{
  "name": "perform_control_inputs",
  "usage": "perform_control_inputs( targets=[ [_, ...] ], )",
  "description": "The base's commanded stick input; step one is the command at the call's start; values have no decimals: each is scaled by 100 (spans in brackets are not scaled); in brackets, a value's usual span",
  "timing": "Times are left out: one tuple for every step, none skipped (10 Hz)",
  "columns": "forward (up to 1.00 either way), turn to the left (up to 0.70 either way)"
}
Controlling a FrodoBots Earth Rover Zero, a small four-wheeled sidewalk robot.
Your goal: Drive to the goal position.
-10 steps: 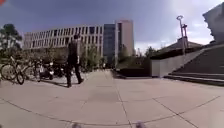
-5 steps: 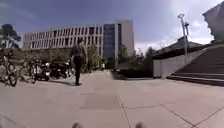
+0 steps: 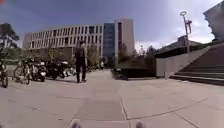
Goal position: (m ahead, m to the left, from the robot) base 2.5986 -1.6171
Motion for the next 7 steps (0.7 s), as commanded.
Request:
perform_control_inputs(
  targets=[
    [70, 0],
    [70, 0],
    [70, 0],
    [70, 0],
    [70, 0],
    [70, 0],
    [70, 0]
  ],
)
